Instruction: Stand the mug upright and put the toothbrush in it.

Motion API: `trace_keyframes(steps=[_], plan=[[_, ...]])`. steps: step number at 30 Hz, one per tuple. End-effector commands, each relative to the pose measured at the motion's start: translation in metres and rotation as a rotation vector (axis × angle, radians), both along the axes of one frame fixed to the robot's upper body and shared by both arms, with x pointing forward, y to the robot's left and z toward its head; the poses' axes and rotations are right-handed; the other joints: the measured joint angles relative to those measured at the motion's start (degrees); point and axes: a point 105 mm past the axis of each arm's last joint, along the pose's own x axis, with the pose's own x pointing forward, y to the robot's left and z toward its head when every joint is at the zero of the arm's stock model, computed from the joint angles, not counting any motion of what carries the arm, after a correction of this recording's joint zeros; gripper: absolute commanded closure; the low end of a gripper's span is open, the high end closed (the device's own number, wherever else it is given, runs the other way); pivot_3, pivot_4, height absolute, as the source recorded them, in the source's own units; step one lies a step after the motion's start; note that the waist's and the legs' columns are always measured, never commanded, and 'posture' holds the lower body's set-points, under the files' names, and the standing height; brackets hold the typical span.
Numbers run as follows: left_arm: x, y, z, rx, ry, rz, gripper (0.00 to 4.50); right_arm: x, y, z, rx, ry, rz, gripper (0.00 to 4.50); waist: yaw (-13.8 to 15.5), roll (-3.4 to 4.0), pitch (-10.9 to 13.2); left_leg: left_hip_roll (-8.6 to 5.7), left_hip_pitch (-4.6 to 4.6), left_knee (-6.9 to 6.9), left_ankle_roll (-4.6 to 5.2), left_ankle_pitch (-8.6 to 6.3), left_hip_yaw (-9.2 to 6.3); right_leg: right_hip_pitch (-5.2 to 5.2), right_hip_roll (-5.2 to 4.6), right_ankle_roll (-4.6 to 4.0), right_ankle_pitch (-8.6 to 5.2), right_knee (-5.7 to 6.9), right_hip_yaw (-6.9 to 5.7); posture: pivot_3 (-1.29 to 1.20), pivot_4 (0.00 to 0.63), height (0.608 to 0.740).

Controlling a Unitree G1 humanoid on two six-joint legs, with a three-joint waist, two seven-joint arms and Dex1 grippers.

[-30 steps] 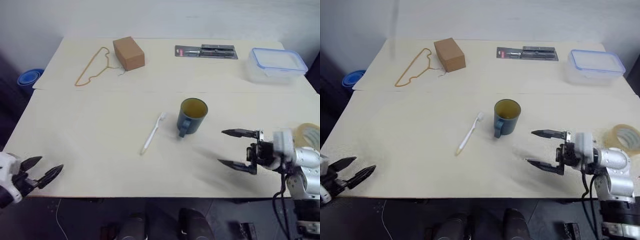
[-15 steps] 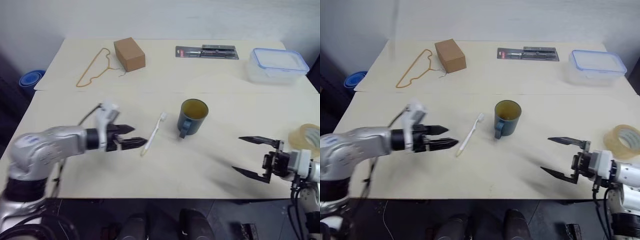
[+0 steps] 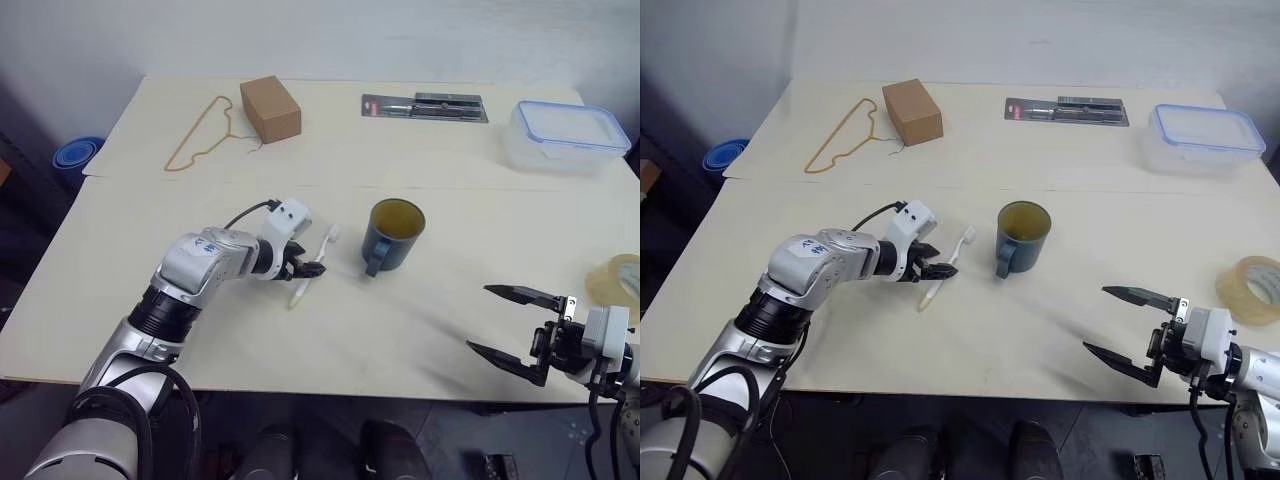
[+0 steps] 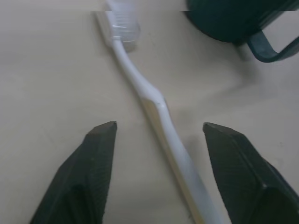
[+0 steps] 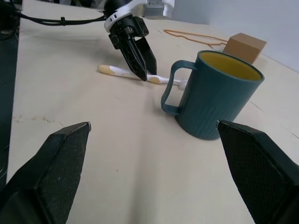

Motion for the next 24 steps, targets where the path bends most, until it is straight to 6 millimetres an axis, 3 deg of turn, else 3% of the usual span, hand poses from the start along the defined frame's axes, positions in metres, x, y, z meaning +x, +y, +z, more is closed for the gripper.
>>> trace_keyframes(steps=[1,6,8,10,14,15,17,19,22,24], plan=[[-0.003,-0.003,-0.008,0.012,0.038,-0.027,2.46,-0.003,-0.001,0.013,0.024,-0.047,-0.033,0.00,0.06,0.00,0.00,0.00,0.00,0.00,0.00,0.00,0.00,0.00,0.01,0.00,0.00,0.00,0.00,0.00,0.150,0.740],[0.012,0.017,0.007,-0.030,-0.024,0.048,3.98,-0.008,-0.006,0.011,0.042,-0.069,-0.104,0.00,-0.03,-0.02,0.01,-0.04,0.00,0.00,0.00,0.00,0.03,0.00,0.04,0.00,0.00,0.00,-0.02,0.00,0.150,0.740],[0.013,0.020,0.022,-0.161,-0.037,0.061,4.43,-0.010,-0.011,0.009,0.031,-0.073,-0.132,0.00,-0.27,-0.02,0.01,-0.05,-0.01,0.00,0.00,0.00,0.03,-0.01,0.06,0.00,0.00,-0.01,-0.02,0.00,0.150,0.740],[0.011,0.022,0.044,-0.338,-0.092,0.028,4.43,-0.011,-0.014,0.008,0.031,-0.084,-0.153,0.00,-0.40,-0.02,0.01,0.04,-0.02,-0.01,0.00,0.00,0.01,-0.04,0.04,0.00,0.00,0.00,-0.03,0.00,0.150,0.740],[0.018,0.035,0.072,-0.527,-0.218,0.052,4.43,-0.013,-0.015,0.010,0.038,-0.114,-0.171,0.00,-0.44,-0.04,0.02,0.11,-0.03,-0.01,0.00,0.00,0.01,-0.05,0.06,0.00,0.00,-0.02,-0.06,0.00,0.150,0.740],[0.017,0.039,0.086,-0.591,-0.286,0.023,4.43,-0.013,-0.016,0.014,0.060,-0.137,-0.192,0.00,-0.42,-0.03,0.02,0.11,-0.03,0.02,0.00,0.00,0.01,-0.05,0.05,0.00,0.00,-0.01,-0.05,0.00,0.150,0.740],[0.005,0.038,0.133,-0.812,-0.497,-0.091,4.43,-0.012,-0.017,0.025,0.104,-0.193,-0.243,0.00,-0.20,-0.04,0.02,0.09,-0.04,0.04,0.00,0.00,0.00,-0.04,0.04,0.01,0.00,0.01,-0.06,0.00,0.150,0.740],[-0.014,0.030,0.165,-1.013,-0.650,-0.234,4.43,-0.012,-0.017,0.027,0.121,-0.211,-0.275,0.00,-0.01,-0.04,0.02,0.07,-0.11,0.12,0.00,0.00,-0.06,-0.04,-0.01,0.01,0.01,0.01,-0.11,0.00,0.150,0.740],[-0.009,0.016,0.173,-1.124,-0.628,-0.251,4.43,-0.012,-0.016,0.024,0.127,-0.208,-0.300,0.00,0.83,-0.13,-0.01,0.01,-0.14,0.16,0.02,0.00,-0.06,0.00,-0.05,0.06,0.03,-0.04,-0.15,0.00,0.150,0.740],[-0.006,-0.024,0.168,-1.105,-0.643,-0.389,4.43,-0.013,-0.015,0.020,0.126,-0.204,-0.308,0.00,1.26,-0.12,-0.02,-0.14,-0.13,0.16,0.04,0.01,-0.01,0.01,-0.03,0.08,0.04,-0.04,-0.15,0.00,0.150,0.740]])
